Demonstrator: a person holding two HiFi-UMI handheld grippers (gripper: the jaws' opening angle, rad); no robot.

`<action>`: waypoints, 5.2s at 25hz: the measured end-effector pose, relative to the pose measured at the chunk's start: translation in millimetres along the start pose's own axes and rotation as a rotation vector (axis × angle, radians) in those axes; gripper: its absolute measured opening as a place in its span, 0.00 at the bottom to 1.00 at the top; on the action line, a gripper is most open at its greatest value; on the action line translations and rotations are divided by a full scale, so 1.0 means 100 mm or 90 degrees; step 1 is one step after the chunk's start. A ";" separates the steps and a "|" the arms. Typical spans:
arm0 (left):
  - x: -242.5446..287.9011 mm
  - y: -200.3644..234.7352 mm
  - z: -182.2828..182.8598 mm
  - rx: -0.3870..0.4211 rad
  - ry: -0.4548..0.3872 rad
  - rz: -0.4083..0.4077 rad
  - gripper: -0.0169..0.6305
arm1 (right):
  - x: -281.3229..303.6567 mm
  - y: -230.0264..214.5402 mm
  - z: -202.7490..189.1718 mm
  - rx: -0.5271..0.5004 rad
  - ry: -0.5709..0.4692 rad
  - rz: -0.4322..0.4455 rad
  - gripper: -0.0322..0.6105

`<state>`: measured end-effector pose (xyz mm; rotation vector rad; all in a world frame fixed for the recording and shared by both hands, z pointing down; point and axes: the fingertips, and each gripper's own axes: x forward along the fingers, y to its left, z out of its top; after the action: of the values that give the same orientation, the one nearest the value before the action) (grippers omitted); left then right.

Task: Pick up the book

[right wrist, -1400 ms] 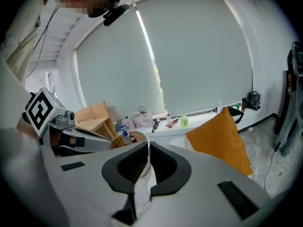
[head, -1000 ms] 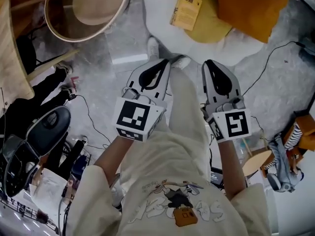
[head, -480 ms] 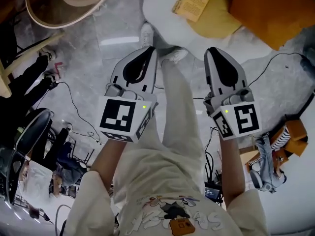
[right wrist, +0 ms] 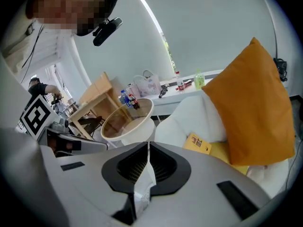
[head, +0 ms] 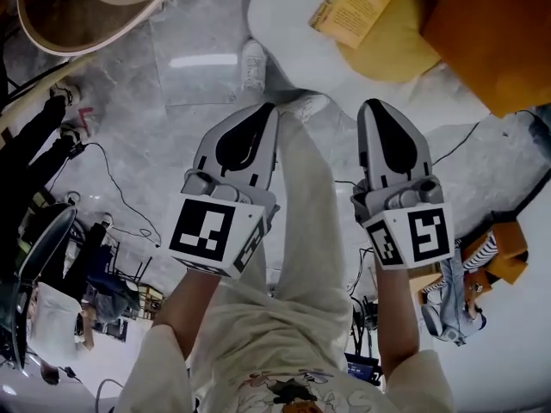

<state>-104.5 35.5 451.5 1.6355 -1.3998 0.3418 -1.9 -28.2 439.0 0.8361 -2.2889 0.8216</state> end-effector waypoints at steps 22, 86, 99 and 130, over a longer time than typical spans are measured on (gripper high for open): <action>0.73 0.42 -0.35 -0.009 0.007 0.006 0.04 | 1.17 -0.50 -0.78 0.048 0.043 -0.054 0.47; 1.51 0.88 -0.77 -0.013 0.035 0.025 0.04 | 1.88 -1.95 -1.81 0.039 0.204 -0.436 0.71; 1.62 0.39 -0.86 0.016 0.041 -0.004 0.04 | 1.12 -2.48 -1.59 -0.027 0.156 -0.481 0.71; 2.38 -0.47 -0.82 0.020 0.066 -0.104 0.04 | 0.90 -2.55 -1.84 -0.048 0.057 -0.276 0.31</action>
<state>39.5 -54.5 643.3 1.7208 -1.1815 0.3502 173.0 -89.3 708.3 1.1787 -1.9429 0.5598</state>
